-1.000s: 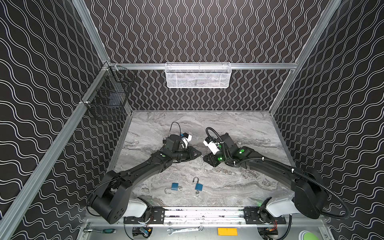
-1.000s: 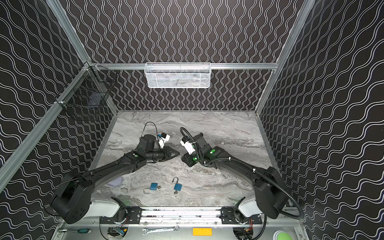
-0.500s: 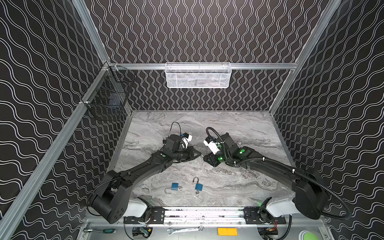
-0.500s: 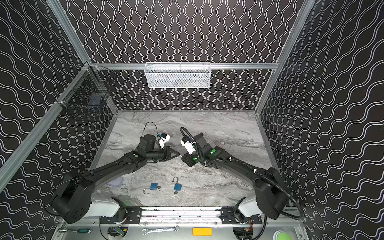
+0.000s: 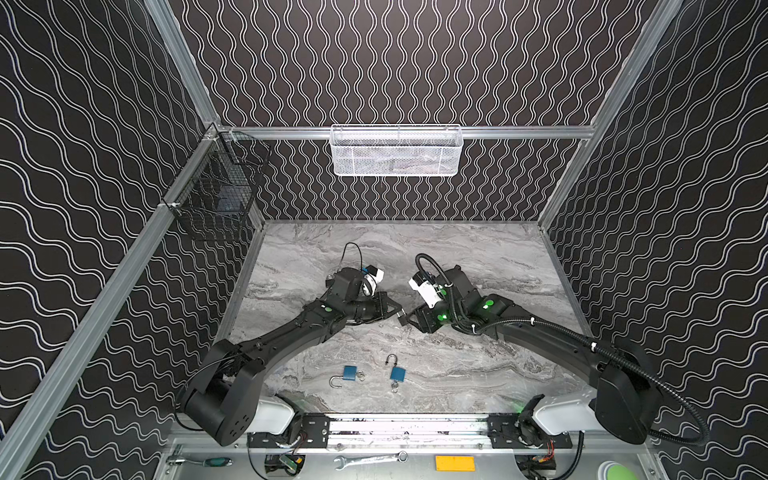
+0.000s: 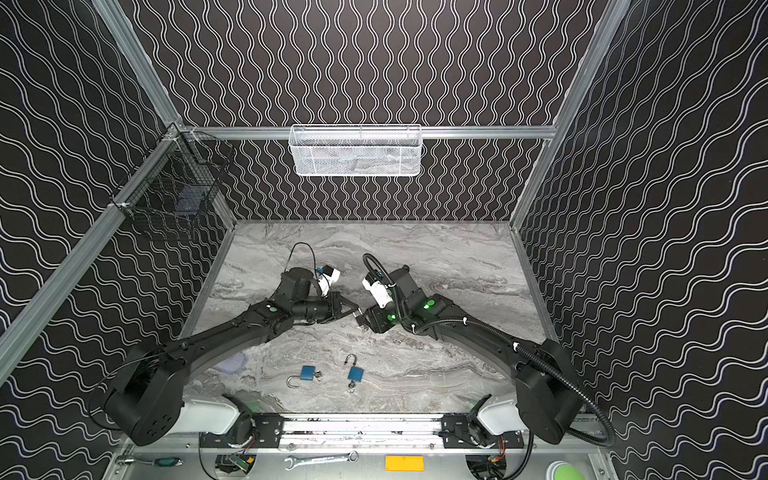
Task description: Lock with the key
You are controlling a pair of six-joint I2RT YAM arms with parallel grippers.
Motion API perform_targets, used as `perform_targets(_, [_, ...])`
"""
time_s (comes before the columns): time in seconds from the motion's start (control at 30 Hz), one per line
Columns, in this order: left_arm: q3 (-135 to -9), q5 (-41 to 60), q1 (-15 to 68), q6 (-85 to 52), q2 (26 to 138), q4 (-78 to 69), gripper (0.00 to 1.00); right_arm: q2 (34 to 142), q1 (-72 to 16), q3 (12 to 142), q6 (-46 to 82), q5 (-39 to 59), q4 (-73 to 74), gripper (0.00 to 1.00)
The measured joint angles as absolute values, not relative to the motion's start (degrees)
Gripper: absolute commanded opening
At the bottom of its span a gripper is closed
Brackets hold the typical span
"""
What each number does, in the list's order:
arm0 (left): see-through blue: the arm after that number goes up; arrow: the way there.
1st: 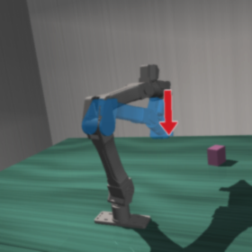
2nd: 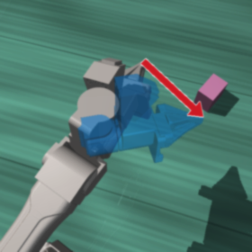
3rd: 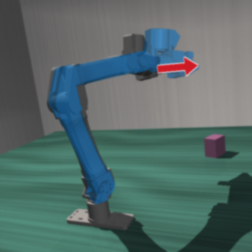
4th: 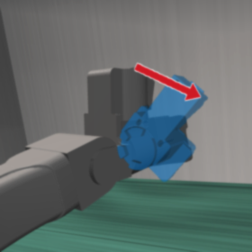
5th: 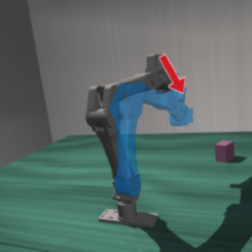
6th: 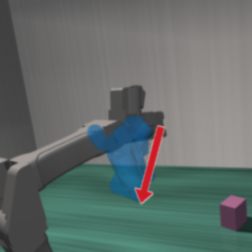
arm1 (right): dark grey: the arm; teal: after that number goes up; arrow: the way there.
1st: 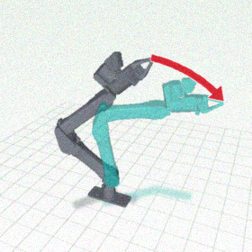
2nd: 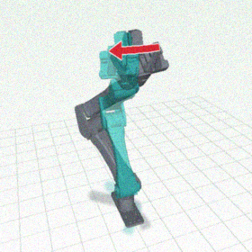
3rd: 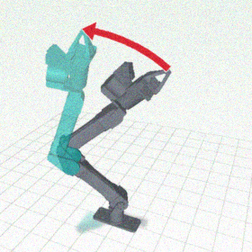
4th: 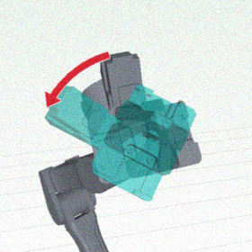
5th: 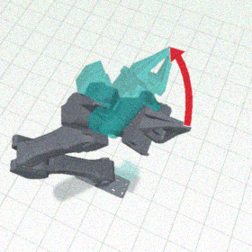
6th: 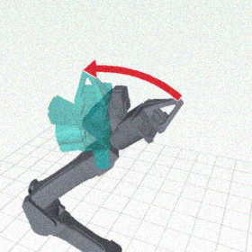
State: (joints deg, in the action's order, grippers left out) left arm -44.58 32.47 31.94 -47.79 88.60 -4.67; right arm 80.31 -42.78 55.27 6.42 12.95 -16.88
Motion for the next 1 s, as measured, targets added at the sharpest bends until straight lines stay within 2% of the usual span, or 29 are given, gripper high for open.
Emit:
perform_targets(0.13, [-45.25,32.10,31.94,-47.79,88.58,-3.73,0.00,79.33,-42.78,54.30,6.44,12.91,-15.90,0.66])
perform_targets(0.37, [-47.48,29.95,31.94,-49.45,87.20,1.02,0.00,72.27,-43.03,44.77,6.44,9.30,-8.78,0.68])
perform_targets(0.63, [-50.41,26.98,31.70,-54.33,84.58,7.62,0.00,62.11,-47.92,24.29,2.00,-1.10,18.26,0.69])
perform_targets(0.87, [-51.03,26.59,31.62,-58.43,83.83,9.41,0.00,65.56,-50.63,19.51,-3.64,-6.87,38.76,0.67])
perform_targets(1.0, [-51.03,26.30,31.62,-59.77,82.78,9.89,0.00,68.82,-51.72,19.79,-5.21,-6.94,44.03,0.66])
